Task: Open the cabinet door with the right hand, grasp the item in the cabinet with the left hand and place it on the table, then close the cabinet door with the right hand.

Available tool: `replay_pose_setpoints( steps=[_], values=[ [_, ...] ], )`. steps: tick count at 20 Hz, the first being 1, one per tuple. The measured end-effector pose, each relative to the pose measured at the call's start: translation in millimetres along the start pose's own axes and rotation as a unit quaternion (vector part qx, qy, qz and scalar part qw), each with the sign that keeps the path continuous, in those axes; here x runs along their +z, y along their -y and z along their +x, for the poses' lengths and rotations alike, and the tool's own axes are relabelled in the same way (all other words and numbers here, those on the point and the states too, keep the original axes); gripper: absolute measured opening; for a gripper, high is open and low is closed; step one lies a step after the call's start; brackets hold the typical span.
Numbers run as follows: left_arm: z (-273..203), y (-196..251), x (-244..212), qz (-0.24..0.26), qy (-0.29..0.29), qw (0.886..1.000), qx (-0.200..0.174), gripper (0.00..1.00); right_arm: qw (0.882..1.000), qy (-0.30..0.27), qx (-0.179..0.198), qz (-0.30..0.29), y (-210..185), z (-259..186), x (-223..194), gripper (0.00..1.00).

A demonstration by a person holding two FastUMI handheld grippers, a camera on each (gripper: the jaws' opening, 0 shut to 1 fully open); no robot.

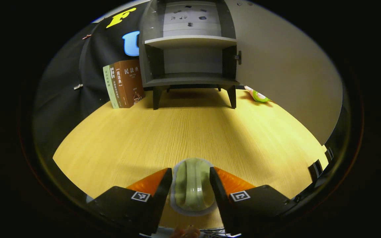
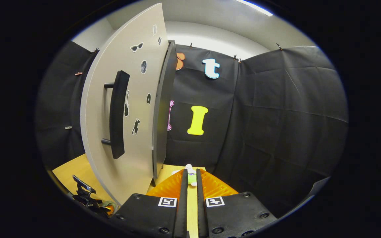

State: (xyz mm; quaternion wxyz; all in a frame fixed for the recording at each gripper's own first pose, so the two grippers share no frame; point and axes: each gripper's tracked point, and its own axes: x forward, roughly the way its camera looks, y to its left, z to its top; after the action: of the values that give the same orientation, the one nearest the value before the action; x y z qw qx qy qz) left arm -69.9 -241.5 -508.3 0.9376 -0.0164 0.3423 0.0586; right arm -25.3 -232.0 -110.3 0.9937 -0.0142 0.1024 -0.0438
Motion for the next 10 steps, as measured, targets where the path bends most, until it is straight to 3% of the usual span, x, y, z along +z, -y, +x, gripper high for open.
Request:
replay_pose_setpoints(
  steps=[5, 9, 10],
  values=[
    [-30.4, 0.9, 45.0, 0.000, 0.041, 0.999, -0.017, 0.76, 0.999, 0.001, 0.043, 0.013, -24.2, 4.5, 6.7, 0.17],
    [-94.2, -4.4, 98.5, -0.012, 0.082, 0.996, -0.042, 0.76, 0.993, 0.031, 0.105, 0.036, -56.3, -4.4, 32.9, 0.16],
    [-113.5, -10.5, 115.1, -0.013, 0.101, 0.994, -0.040, 0.75, 0.991, 0.039, 0.122, 0.042, -63.3, -7.0, 37.9, 0.21]
  ],
)
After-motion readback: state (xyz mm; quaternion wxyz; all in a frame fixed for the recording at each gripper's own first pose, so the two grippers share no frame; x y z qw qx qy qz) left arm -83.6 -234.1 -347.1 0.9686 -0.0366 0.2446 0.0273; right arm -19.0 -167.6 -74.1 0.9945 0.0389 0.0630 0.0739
